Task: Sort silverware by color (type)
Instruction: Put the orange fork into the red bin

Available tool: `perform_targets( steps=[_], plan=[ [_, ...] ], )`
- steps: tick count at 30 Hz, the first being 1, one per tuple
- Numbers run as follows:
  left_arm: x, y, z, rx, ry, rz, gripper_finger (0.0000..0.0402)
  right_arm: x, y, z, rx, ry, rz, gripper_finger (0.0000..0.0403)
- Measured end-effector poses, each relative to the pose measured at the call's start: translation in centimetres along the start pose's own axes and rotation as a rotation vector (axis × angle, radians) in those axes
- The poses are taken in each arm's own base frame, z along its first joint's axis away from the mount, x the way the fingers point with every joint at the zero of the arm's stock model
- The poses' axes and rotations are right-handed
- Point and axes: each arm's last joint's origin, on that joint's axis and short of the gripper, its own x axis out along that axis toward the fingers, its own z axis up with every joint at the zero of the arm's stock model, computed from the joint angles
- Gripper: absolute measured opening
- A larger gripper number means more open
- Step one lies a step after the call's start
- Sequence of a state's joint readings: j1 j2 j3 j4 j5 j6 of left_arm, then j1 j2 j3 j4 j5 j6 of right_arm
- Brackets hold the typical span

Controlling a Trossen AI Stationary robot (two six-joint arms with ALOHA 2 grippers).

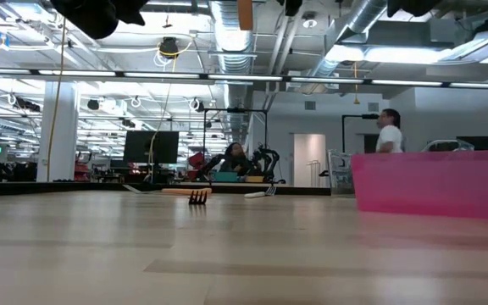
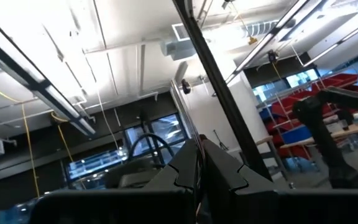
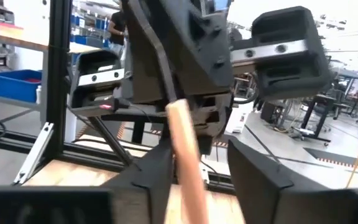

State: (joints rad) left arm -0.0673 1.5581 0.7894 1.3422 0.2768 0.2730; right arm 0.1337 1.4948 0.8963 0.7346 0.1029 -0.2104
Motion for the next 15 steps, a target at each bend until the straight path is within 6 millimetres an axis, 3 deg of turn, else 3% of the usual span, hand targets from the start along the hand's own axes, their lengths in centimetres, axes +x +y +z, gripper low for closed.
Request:
perform_targets(
  steps=[7,15],
  plan=[
    [0.03,0.03,-0.13,-0.056,0.018,0.010,0.0000,-0.01,0.17,-0.11,-0.022,0.012,0.007,0.0056],
    [0.03,0.05,-0.19,-0.099,0.027,0.024,0.0001,-0.11,0.93,0.05,-0.032,0.015,-0.005,0.0056]
  ],
)
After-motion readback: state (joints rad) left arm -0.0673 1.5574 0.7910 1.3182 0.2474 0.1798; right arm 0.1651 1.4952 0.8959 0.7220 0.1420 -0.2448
